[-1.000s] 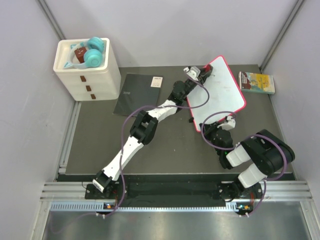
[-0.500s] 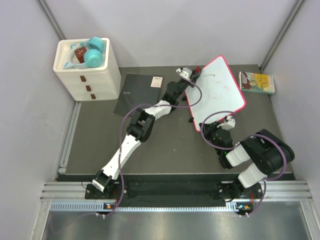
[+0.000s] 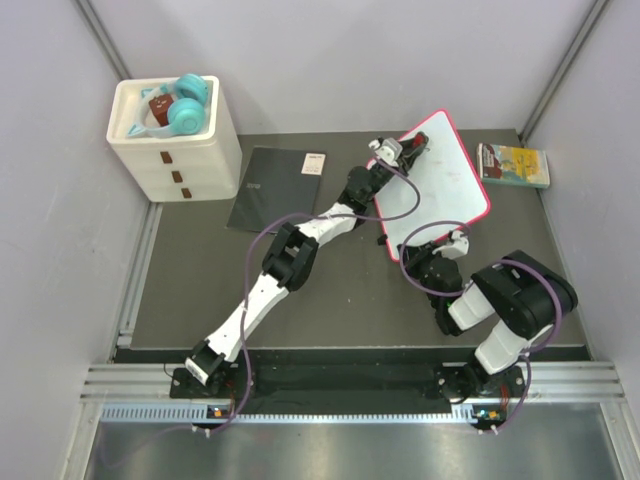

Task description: Erase the whiteboard

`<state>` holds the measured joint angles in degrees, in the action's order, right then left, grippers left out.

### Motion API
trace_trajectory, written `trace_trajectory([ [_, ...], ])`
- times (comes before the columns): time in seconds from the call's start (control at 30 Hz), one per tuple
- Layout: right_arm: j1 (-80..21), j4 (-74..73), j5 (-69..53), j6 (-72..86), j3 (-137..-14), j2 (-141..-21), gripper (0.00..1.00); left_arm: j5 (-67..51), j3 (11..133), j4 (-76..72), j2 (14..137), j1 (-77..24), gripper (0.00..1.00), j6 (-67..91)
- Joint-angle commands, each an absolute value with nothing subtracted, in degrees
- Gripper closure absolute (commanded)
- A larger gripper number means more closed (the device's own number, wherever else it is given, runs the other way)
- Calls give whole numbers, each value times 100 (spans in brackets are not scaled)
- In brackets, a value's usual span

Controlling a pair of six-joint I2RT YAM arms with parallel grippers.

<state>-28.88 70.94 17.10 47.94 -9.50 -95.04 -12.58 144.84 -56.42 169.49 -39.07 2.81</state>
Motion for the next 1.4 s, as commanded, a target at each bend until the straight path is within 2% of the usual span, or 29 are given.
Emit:
trace_trajectory([
  [0.0, -3261, 4632, 466, 4192, -703, -10028, 100, -1433, 14739, -5774, 16831, -4016, 100, 387],
  [0.4, -3261, 4641, 422, 4184, -703, -10020, 100, -1072, 15012, -5915, 16813, -4307, 100, -175],
  [0.77, -3287, 4641, 316, 4149, -676, -9976, 100, -879, 15029, -5836, 17165, -3991, 100, -396],
  [1.03, -3322, 4500, 334, 4149, -712, -9941, 100, -949, 15011, -5783, 17341, -3744, 100, -237],
  [1.37, -3366, 4377, 343, 4122, -773, -9975, 100, -1564, 14776, -6108, 17087, -3972, 100, -141],
])
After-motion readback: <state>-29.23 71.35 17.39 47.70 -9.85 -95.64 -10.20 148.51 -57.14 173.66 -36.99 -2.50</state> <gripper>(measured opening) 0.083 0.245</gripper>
